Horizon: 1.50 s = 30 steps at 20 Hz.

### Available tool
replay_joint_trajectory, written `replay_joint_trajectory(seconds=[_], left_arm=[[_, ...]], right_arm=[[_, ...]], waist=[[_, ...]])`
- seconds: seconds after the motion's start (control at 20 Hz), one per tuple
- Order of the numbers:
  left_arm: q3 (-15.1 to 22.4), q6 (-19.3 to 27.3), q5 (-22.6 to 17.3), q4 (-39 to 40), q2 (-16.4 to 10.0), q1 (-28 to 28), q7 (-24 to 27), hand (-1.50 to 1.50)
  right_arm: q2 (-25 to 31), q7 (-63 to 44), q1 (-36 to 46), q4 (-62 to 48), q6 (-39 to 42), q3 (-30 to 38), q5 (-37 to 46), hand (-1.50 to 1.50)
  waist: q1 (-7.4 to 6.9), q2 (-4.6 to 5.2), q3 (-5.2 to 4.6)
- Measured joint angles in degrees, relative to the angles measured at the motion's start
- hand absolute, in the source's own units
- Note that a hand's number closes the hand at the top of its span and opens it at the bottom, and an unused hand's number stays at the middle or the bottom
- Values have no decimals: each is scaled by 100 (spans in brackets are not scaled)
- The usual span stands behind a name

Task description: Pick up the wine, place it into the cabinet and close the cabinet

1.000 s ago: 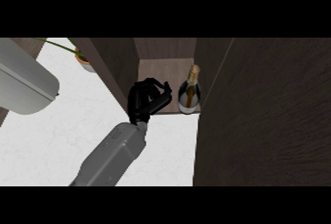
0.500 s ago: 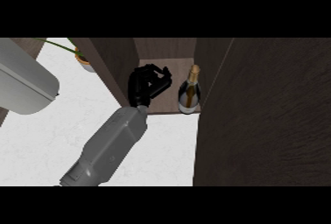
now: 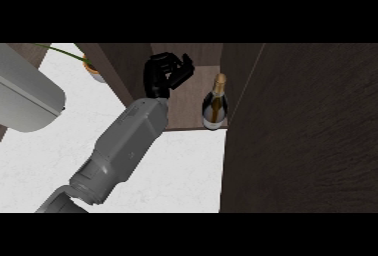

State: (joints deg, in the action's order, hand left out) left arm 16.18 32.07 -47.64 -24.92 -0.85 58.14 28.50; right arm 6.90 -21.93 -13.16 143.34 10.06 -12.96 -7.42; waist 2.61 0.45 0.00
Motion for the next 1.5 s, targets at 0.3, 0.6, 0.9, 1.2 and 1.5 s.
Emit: replay_joint_trajectory(seconds=[0.3,0.6,0.9,1.2,1.5], left_arm=[[-23,447,324,764,-111,453,128,-150],[108,764,666,1338,-124,687,62,-150],[113,778,840,1656,-135,777,21,-150],[68,795,928,1788,-122,845,80,-150],[26,482,1013,1758,-113,847,254,-150]], right_arm=[[-108,83,-8,-57,37,-145,27,-150],[-135,126,-75,-49,74,-171,26,-150],[-85,201,-198,-28,187,-148,12,-150],[-142,277,-259,-50,207,-198,25,-150],[-165,196,-180,-41,192,-285,37,-150]], waist=[[47,23,1],[74,9,13],[131,3,28],[136,25,18],[114,39,15]])
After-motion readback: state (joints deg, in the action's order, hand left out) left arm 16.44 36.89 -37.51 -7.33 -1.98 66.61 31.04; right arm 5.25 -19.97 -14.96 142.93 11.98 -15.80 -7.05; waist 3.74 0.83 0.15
